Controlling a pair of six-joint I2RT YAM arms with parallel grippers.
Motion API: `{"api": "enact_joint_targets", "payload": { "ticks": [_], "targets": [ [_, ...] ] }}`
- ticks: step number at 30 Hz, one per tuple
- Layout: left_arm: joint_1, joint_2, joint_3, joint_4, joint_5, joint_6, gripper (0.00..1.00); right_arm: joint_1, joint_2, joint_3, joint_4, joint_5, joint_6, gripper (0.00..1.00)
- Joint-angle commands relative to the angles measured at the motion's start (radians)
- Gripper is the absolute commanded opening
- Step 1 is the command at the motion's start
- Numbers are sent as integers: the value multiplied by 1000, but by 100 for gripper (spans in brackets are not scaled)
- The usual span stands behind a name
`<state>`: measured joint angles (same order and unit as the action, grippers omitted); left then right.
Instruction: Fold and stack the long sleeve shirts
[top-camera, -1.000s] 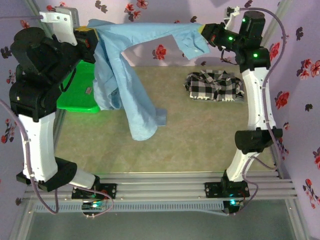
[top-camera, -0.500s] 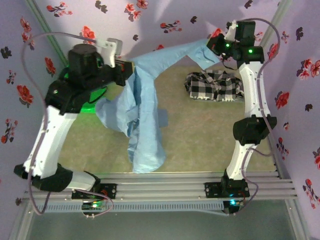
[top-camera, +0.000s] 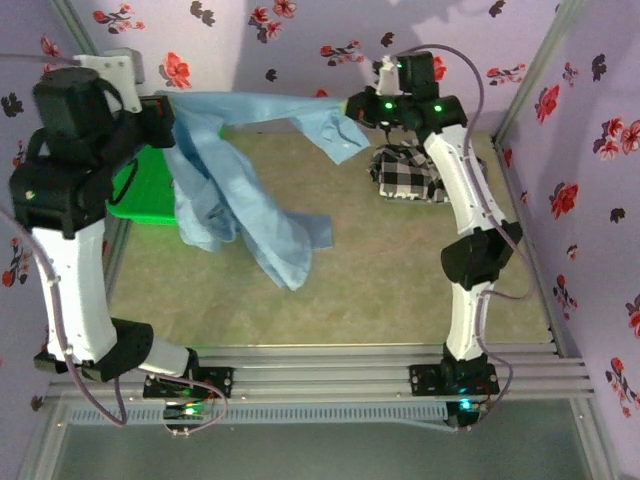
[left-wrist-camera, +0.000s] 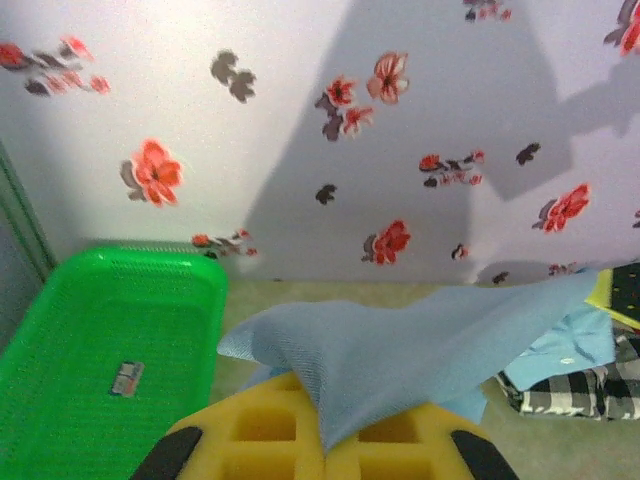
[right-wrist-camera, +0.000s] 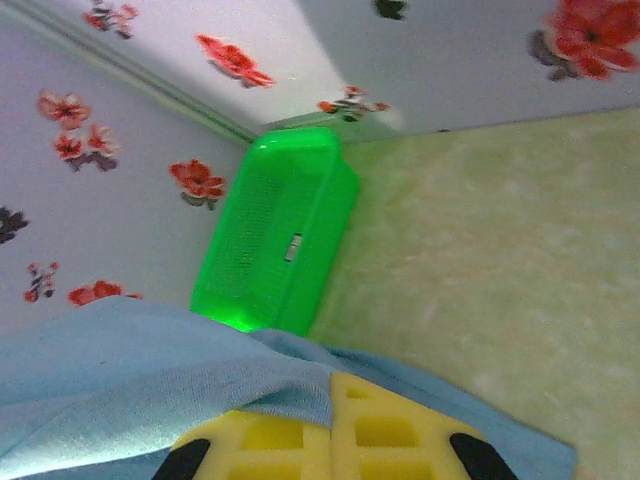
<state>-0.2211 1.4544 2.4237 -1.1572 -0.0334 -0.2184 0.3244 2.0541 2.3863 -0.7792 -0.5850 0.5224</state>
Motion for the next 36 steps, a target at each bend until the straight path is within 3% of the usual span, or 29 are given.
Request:
{"api": "enact_joint_targets", "payload": {
  "ticks": [1, 4, 9, 11, 15, 19, 20, 21, 22, 25, 28, 33, 36],
  "targets": [
    [34, -51, 73, -49, -20, 2, 0, -50, 114, 92, -69, 200, -1, 6],
    [-13, -56, -51, -1, 100, -74, 0, -82, 154, 119, -120, 253, -3, 6],
    [-260, -64, -408, 223, 92, -184, 0, -170, 149, 15, -162, 370, -87, 8],
    [-335, -24, -563, 351, 141, -295, 0, -204, 131, -55, -146, 413, -122, 12],
    [-456, 113, -766, 612, 238, -503, 0, -259, 70, -178, -127, 415, -153, 37],
    [-496, 280, -813, 921, 371, -775, 0, -308, -97, -396, -43, 428, -150, 73],
    [-502, 329, -791, 964, 399, -821, 6, -319, -139, -448, -39, 426, -136, 79],
    [-506, 368, -767, 970, 405, -846, 23, -328, -176, -488, -36, 407, -122, 82],
    [-509, 408, -742, 976, 413, -868, 33, -334, -219, -540, -32, 378, -103, 90],
    [-490, 464, -682, 974, 443, -898, 69, -323, -361, -745, -12, 283, -24, 96],
    [-433, 386, -650, 868, 380, -839, 89, -260, -546, -1005, 48, 231, 57, 96],
    [-273, 177, -625, 517, 295, -698, 94, -136, -821, -1308, 70, 215, 210, 96],
    [-173, 50, -672, 295, 282, -581, 97, 24, -932, -1449, 177, 216, 398, 96]
  ]
}}
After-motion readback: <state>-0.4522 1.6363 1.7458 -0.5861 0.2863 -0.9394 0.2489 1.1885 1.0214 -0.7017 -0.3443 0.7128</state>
